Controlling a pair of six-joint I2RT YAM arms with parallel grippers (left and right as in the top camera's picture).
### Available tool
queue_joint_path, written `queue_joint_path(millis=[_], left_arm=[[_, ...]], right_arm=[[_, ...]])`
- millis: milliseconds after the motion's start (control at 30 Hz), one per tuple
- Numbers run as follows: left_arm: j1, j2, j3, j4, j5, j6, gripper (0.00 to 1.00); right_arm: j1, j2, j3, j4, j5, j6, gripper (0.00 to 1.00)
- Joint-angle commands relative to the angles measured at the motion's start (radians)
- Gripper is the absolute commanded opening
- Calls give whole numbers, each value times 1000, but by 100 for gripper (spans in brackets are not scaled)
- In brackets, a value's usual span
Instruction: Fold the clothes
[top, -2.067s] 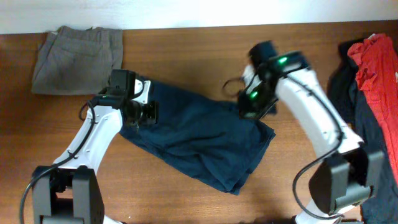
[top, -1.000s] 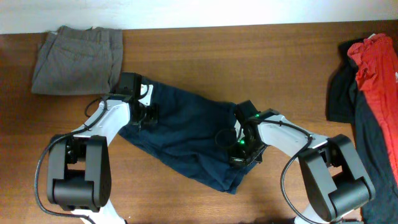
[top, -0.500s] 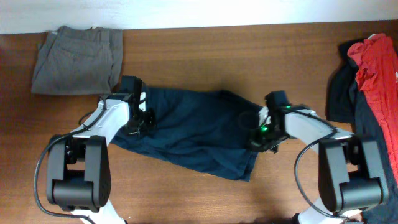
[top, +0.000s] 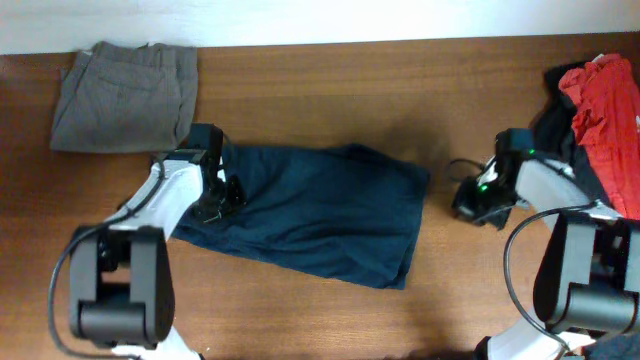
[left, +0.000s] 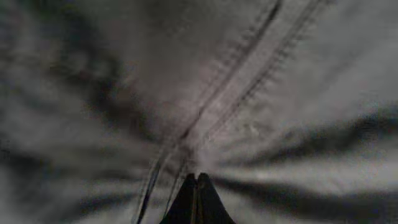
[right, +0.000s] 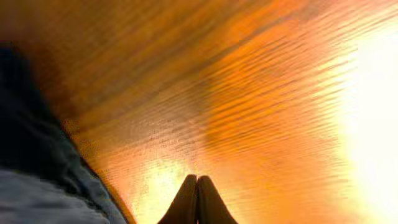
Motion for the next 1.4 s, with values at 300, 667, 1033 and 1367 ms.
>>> queue_joint_path(millis=[300,667,1033,1367], left_arm=[[5,-280,0,-27,-23,-13,1],[5,-169,0,-42,30,110,1],[5,-21,0,-13,31,143,1],[7,79,0,-22,29,143,1]], right_arm=[[216,-4,370,-412,-158,-261,4],[564,-3,53,-177,-222,-48,4],[565,0,-126,-41,-224,-23,4],[447,1,-169,15,-145,17,4]])
